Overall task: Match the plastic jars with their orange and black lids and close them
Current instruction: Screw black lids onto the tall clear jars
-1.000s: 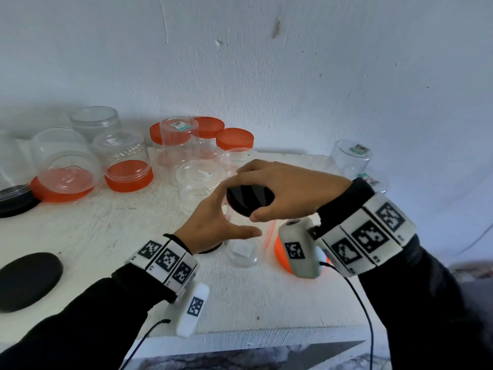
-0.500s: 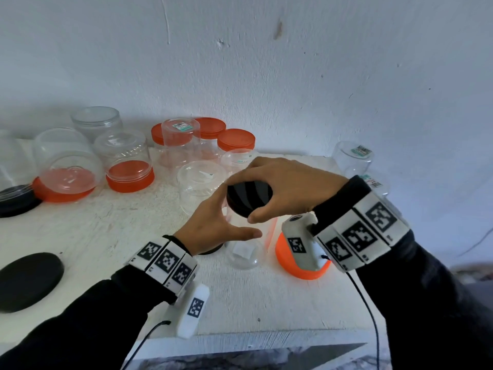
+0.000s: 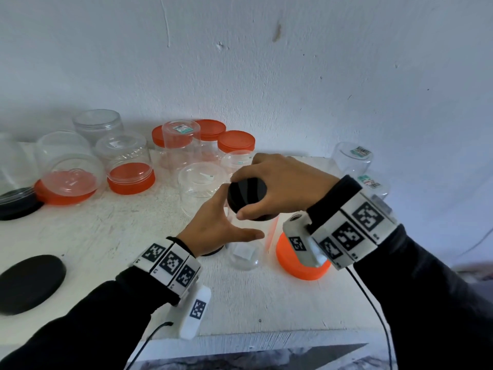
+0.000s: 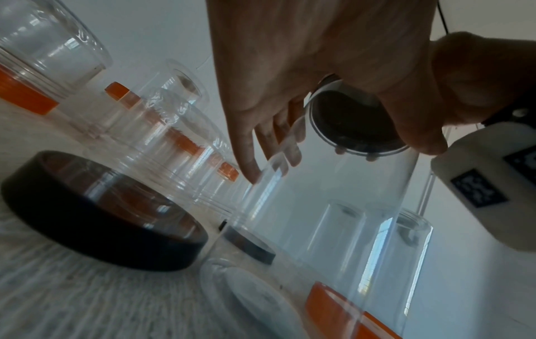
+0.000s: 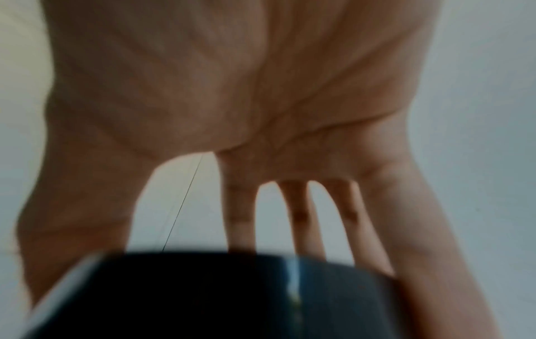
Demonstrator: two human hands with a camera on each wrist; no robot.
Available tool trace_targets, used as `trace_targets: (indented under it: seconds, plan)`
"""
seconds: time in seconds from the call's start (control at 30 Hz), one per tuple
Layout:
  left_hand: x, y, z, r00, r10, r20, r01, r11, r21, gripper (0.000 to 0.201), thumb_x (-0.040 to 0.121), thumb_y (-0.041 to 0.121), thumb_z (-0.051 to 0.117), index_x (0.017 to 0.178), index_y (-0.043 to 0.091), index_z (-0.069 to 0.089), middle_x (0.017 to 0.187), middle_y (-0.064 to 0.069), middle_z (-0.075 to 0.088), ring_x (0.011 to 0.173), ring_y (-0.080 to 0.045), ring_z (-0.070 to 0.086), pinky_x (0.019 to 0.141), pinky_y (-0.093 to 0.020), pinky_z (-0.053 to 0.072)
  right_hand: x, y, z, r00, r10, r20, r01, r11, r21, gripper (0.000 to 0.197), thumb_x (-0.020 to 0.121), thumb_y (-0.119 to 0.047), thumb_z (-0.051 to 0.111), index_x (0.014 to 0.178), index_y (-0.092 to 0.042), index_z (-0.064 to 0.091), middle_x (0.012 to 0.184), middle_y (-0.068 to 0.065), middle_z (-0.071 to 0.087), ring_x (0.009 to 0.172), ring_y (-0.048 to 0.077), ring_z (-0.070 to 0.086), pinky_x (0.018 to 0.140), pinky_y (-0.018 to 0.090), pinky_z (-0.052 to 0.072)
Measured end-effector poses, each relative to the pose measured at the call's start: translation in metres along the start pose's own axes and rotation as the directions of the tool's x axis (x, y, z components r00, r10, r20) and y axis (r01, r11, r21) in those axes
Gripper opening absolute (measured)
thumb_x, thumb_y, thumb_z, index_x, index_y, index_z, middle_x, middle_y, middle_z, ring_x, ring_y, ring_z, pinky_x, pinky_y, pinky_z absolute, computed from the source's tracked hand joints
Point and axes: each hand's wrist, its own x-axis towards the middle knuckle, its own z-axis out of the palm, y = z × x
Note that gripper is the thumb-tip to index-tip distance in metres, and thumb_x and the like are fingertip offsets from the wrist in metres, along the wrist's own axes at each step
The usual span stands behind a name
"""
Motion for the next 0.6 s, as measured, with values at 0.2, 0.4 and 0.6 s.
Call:
trace_targets:
  seconds: [0.2,0.4,0.6]
  plan:
    - [-0.001,0.0,-0.001,1.0,-0.004,0.005,0.004,1.0,-0.003,0.079,0.057,0.026,0.086,0.119,0.035,0.038,0.111,0.019,0.056,0.104,0.007,0.052,0.078,-0.007,0.04,-0.002,-0.003,0.005,0.996,0.043,-0.08,-0.056,0.985,-0.163,0.065,0.074,-0.07,0.053,0.13,-0.037,0.046,0.107,-0.005,0.048,0.096,0.017,0.051,0.074,0.03,0.038]
    - [0.0,-0.002,-0.001,1.0,0.027,0.008,-0.027,1.0,-0.01,0.095,0.052,0.036,0.089,0.13,0.033,0.035,0.116,0.019,0.054,0.11,0.005,0.048,0.086,-0.012,0.04,-0.005,0.008,0.004,0.998,-0.041,0.04,0.038,0.996,0.076,0.062,0.077,-0.055,0.063,0.133,-0.043,0.041,0.118,-0.005,0.048,0.106,0.014,0.049,0.091,0.031,0.045]
    - [0.0,-0.003,-0.001,1.0,0.006,0.002,-0.005,1.0,-0.024,0.091,0.041,0.053,0.078,0.122,0.031,0.043,0.109,0.017,0.058,0.103,0.006,0.052,0.083,-0.015,0.044,-0.006,0.004,0.015,0.995,0.0,-0.097,0.004,0.999,0.036,0.062,0.074,-0.058,0.062,0.131,-0.039,0.046,0.109,-0.002,0.052,0.097,0.017,0.052,0.084,0.03,0.045]
